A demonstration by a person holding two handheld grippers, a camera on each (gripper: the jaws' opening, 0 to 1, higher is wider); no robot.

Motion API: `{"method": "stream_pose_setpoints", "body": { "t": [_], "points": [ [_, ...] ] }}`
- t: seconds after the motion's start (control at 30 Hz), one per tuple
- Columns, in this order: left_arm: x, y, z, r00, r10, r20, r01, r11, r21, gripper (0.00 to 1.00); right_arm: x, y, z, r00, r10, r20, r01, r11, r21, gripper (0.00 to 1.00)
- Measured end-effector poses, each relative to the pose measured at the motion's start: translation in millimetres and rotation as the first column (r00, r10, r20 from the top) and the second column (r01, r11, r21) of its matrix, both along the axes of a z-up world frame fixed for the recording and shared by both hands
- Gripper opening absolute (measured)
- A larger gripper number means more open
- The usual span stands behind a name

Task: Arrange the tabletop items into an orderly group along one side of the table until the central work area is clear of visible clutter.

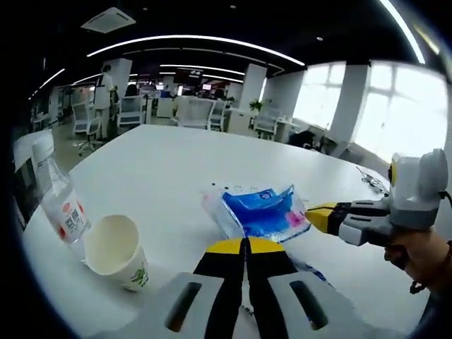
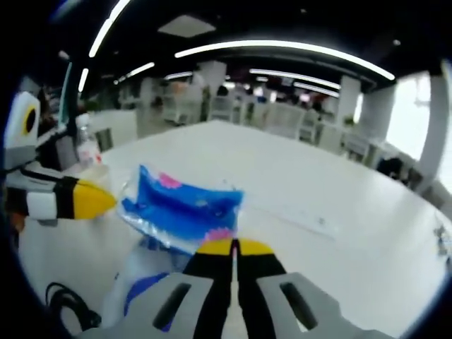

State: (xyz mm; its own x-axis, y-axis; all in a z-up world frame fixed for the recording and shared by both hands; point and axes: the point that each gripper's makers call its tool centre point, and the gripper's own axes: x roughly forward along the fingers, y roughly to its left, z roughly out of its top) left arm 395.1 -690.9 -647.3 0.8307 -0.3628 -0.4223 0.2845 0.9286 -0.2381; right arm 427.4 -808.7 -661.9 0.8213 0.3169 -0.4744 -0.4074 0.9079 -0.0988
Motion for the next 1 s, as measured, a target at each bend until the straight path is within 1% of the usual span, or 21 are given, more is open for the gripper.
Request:
{"method": "stream_pose_setpoints", "body": {
  "t": [0.1,0.3,0.5,0.67,0.8,1.0],
  "points": [
    [-4.4,-4.6,2.2,1.0,-0.015,0.007,0.015,1.0,0.002,0.0,-6.3,-5.7,3.0,1.0,-0.011,0.002,0.011,1.0,0.001,0.0],
    [-13.2,-13.9,5.3,0.999,-0.038,0.008,0.038,0.999,-0.016,0.0,-17.4,-15.4,9.4,0.999,-0.035,0.009,0.034,0.999,0.008,0.0],
    [-20.1,-21.7,8.0,0.999,-0.052,0.001,0.052,0.998,-0.04,0.0,-30.3,-24.4,10.1,0.999,-0.051,0.003,0.051,0.999,0.004,0.0],
    [-29.3,-31.9,9.5,0.997,-0.08,-0.001,0.08,0.996,-0.045,0.0,-39.5,-34.0,10.1,0.996,-0.092,-0.009,0.092,0.996,0.022,0.0],
    [-32.8,-37.1,11.0,0.996,-0.094,0.004,0.094,0.994,-0.049,0.0,-45.9,-39.1,11.9,0.995,-0.103,-0.01,0.103,0.994,0.021,0.0],
    [-36.5,-44.3,11.1,0.994,-0.112,-0.004,0.112,0.991,-0.073,0.0,-55.6,-50.8,16.1,0.992,-0.128,-0.005,0.128,0.992,0.018,0.0]
  ]
}}
